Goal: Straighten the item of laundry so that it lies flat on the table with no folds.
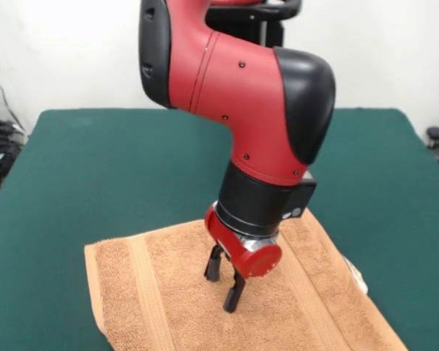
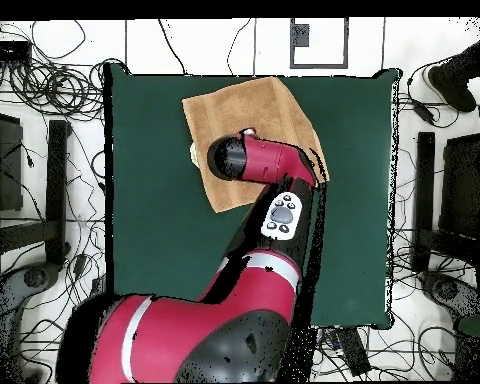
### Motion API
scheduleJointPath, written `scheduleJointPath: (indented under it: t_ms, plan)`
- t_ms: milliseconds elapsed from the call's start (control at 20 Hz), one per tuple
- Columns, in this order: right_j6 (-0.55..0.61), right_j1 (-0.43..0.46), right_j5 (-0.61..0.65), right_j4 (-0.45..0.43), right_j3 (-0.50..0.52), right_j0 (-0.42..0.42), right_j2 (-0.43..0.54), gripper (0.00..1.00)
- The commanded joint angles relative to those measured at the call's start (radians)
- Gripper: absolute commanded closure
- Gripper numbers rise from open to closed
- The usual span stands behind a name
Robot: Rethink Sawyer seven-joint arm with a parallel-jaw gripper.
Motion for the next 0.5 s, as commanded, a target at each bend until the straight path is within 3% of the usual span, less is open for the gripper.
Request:
scheduleJointPath:
  t_ms: [50,500]
  plan:
    - [-0.045,0.039,-0.07,-0.079,0.207,-0.024,0.167,0.0]
    - [0.038,0.085,-0.196,-0.084,0.251,-0.043,0.187,0.0]
